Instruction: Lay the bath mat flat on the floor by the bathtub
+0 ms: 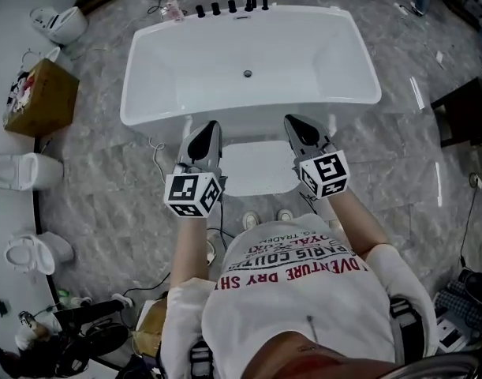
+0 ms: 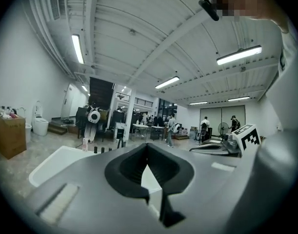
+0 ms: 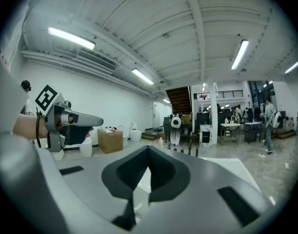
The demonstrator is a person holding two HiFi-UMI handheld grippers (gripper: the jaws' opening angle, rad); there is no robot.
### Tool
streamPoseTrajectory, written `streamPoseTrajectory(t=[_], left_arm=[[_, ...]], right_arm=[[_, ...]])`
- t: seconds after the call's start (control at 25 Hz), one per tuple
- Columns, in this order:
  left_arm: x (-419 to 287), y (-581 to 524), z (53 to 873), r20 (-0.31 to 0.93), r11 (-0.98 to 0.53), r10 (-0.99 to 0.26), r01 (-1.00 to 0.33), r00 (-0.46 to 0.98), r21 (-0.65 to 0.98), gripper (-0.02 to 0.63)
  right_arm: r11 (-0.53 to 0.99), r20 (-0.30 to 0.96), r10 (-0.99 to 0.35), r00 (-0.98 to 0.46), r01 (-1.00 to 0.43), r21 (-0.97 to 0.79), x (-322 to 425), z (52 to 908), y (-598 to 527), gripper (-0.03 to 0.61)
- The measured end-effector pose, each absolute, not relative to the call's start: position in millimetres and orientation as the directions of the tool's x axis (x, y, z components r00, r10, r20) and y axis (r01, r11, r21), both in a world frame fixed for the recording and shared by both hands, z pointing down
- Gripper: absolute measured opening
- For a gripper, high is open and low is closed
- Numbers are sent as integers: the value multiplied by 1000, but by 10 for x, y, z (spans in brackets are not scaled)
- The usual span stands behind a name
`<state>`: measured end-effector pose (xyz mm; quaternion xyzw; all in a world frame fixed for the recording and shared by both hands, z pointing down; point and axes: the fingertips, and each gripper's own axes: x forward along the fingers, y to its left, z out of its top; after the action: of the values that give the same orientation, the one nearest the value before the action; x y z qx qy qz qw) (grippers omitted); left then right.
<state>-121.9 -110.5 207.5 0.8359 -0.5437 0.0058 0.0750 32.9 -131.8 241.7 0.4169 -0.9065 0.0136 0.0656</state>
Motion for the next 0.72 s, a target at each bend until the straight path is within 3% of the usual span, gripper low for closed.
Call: streamPoseTrajectory(t=[0.2, 0.72], left_arm=[[-1123, -975, 1874, 51, -406, -911, -912, 409, 60, 12], [-1038, -927, 1978, 71, -445, -891, -893, 449, 57, 12]], right_arm=[[664, 68, -748, -660, -746, 56, 417, 2141, -1253, 9], [701, 80, -712, -697, -711, 44, 248, 2190, -1217, 8]])
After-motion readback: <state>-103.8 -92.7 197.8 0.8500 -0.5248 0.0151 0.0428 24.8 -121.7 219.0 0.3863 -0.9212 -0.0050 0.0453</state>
